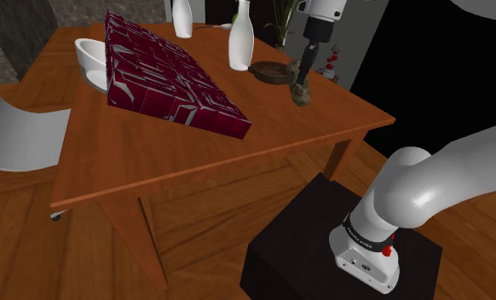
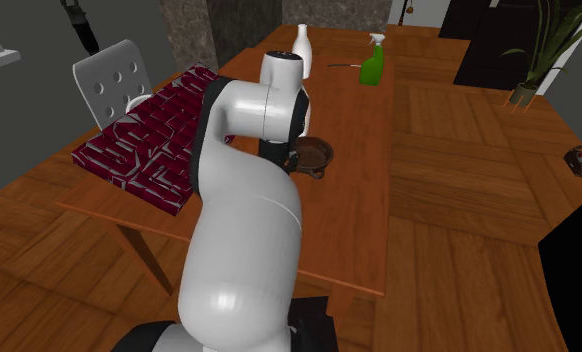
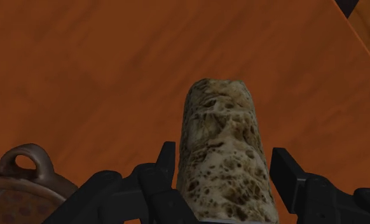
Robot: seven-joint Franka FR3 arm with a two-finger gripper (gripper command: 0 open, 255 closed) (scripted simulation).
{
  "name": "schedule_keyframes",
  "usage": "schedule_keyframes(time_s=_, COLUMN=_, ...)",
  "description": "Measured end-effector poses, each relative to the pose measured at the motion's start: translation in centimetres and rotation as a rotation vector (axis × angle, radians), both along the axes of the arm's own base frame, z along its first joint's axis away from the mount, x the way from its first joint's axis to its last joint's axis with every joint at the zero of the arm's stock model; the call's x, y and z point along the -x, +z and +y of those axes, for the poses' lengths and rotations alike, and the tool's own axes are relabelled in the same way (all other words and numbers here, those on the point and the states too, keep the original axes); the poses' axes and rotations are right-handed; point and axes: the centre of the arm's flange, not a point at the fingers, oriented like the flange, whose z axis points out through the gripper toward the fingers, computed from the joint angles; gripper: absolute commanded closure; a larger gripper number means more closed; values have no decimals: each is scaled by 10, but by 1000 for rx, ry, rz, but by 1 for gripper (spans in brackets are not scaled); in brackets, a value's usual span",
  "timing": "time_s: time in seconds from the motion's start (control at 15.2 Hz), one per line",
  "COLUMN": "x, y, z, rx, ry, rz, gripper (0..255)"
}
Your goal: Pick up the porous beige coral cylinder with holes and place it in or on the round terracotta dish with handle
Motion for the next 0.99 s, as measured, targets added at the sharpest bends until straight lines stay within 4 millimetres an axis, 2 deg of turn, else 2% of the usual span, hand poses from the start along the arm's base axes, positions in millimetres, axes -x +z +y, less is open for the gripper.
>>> schedule_keyframes(time_s=0.59, x=1, y=47, z=-1, rx=0, ry=0, rz=0, gripper=255)
schedule_keyframes(time_s=0.73, x=-13, y=52, z=-9, rx=0, ry=0, rz=0, gripper=255)
schedule_keyframes(time_s=0.99, x=-52, y=53, z=-36, rx=-1, ry=-1, rz=0, gripper=255)
